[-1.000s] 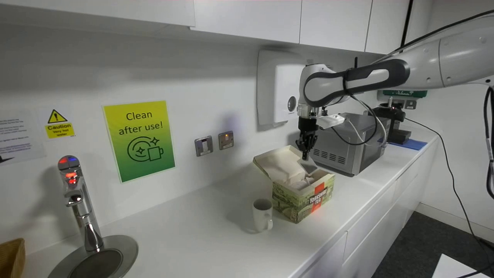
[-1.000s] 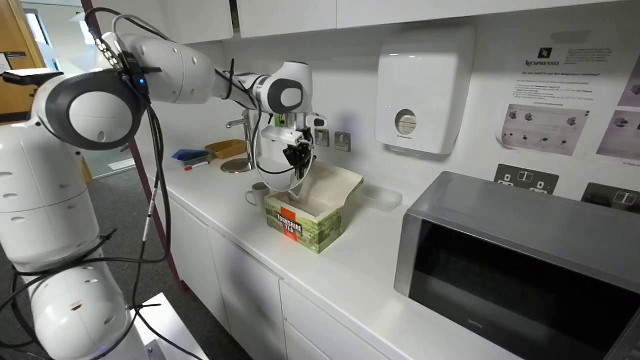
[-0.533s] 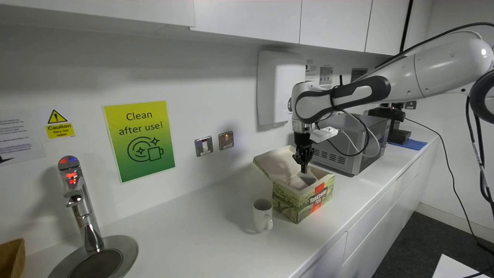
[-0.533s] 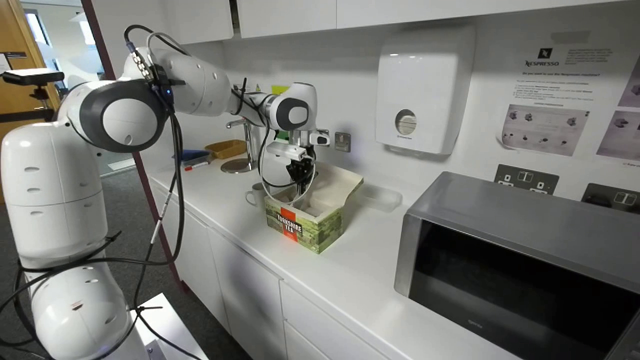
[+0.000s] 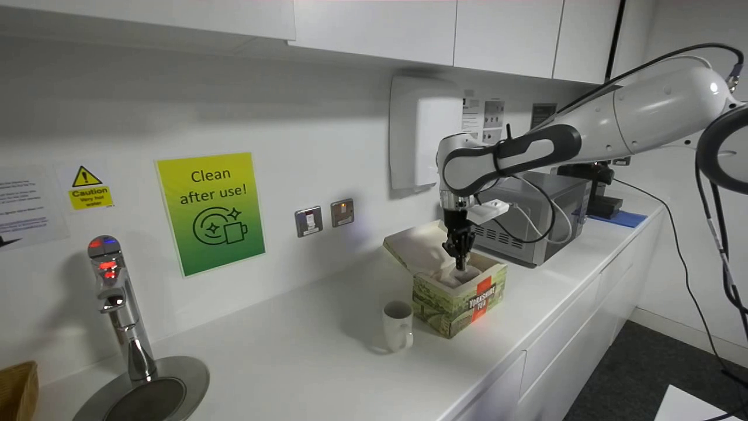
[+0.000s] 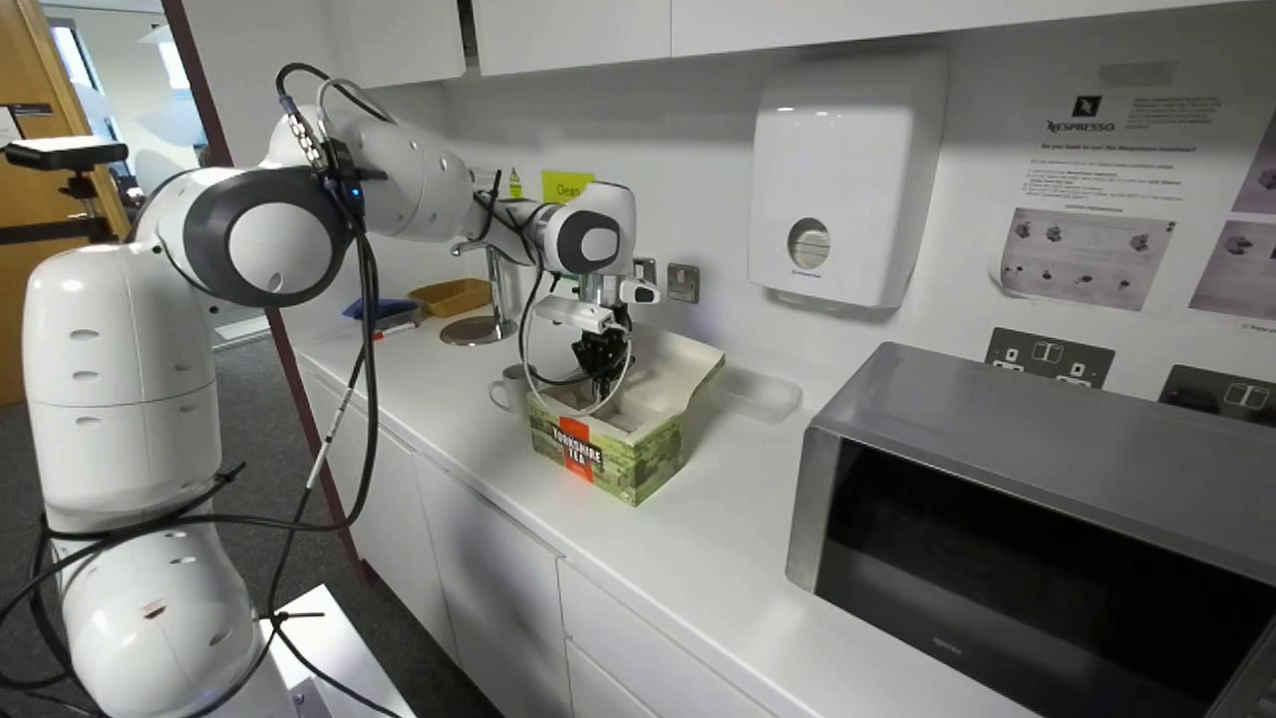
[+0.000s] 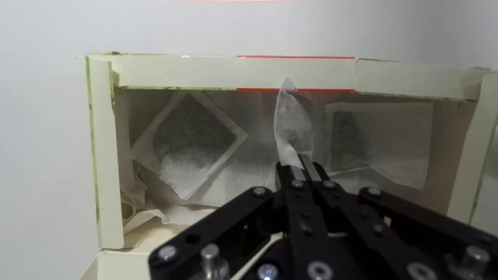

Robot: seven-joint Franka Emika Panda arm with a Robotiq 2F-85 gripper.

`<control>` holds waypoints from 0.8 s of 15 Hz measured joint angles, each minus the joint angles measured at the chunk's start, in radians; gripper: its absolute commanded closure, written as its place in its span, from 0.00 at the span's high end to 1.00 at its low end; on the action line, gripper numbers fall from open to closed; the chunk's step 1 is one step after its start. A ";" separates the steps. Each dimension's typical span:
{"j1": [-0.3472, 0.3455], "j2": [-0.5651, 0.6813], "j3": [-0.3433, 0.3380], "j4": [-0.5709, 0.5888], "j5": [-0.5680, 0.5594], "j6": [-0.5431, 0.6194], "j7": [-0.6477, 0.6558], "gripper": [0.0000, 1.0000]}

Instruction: Pick up the tea bag from the white mug and put it in the green box

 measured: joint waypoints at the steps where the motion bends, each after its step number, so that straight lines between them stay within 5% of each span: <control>1: 0.000 0.001 0.000 0.000 0.000 0.000 0.007 0.00; 12: 0.019 0.037 0.000 0.060 -0.020 0.003 0.142 0.00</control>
